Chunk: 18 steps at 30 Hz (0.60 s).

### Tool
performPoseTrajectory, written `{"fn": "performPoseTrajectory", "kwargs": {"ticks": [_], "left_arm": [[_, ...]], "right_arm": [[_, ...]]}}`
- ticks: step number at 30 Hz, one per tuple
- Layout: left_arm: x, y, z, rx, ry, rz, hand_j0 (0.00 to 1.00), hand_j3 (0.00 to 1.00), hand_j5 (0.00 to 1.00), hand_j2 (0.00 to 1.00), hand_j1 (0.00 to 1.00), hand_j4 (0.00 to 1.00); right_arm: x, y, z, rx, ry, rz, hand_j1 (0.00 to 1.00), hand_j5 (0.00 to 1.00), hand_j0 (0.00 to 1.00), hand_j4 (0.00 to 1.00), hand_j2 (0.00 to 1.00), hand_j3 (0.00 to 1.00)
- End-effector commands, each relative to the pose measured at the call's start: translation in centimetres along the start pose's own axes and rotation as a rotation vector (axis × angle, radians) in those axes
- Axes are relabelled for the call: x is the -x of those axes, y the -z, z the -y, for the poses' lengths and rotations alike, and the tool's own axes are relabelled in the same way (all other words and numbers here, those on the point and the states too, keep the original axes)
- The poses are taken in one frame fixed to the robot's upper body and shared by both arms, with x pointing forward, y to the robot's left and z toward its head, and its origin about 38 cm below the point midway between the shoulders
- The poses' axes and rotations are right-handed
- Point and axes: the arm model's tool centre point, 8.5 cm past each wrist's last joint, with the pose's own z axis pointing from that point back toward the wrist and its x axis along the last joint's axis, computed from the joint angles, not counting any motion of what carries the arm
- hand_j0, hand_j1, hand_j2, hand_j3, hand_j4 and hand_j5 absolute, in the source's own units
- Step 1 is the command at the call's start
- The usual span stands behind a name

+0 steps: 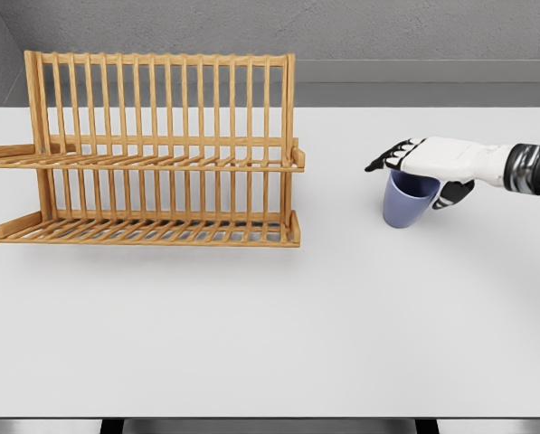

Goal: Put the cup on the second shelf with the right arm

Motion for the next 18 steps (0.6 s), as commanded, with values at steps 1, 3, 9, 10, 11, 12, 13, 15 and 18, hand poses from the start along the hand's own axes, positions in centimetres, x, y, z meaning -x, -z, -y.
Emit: {"fn": "performPoseTrajectory", "kwargs": {"ticks": [1,3,9,10,11,12,13,15,18], "left_arm": [[0.00,0.00,0.00,0.000,0.000,0.000,1.00,1.00,1.00,1.00,1.00,1.00],[0.00,0.00,0.00,0.000,0.000,0.000,1.00,1.00,1.00,1.00,1.00,1.00],[0.00,0.00,0.00,0.000,0.000,0.000,1.00,1.00,1.00,1.00,1.00,1.00],[0.00,0.00,0.00,0.000,0.000,0.000,1.00,1.00,1.00,1.00,1.00,1.00],[0.00,0.00,0.00,0.000,0.000,0.000,1.00,1.00,1.00,1.00,1.00,1.00],[0.00,0.00,0.00,0.000,0.000,0.000,1.00,1.00,1.00,1.00,1.00,1.00],[0.00,0.00,0.00,0.000,0.000,0.000,1.00,1.00,1.00,1.00,1.00,1.00],[0.00,0.00,0.00,0.000,0.000,0.000,1.00,1.00,1.00,1.00,1.00,1.00],[0.00,0.00,0.00,0.000,0.000,0.000,1.00,1.00,1.00,1.00,1.00,1.00]], "right_arm": [[0.02,0.20,-0.18,-0.002,0.008,0.001,1.00,1.00,1.00,1.00,1.00,1.00],[0.07,0.19,-0.21,-0.004,0.008,-0.001,0.94,0.94,0.94,0.94,0.94,0.94],[0.09,0.22,-0.37,-0.009,0.009,-0.001,0.74,0.74,0.74,0.74,0.74,0.74],[0.09,0.22,-0.37,-0.009,0.009,-0.001,0.73,0.73,0.73,0.73,0.73,0.73],[0.05,0.21,-0.27,-0.007,0.007,0.000,0.72,0.72,0.72,0.72,0.72,0.72],[0.09,0.15,-0.28,-0.008,0.007,-0.002,0.72,0.72,0.72,0.72,0.72,0.72],[0.06,0.15,-0.18,-0.006,0.005,-0.001,0.72,0.72,0.72,0.72,0.72,0.72],[0.11,-0.02,0.11,-0.002,-0.001,-0.004,0.71,0.71,0.71,0.71,0.71,0.71],[0.16,-0.26,0.26,-0.001,-0.007,-0.006,0.68,0.68,0.68,0.68,0.68,0.68]]}}
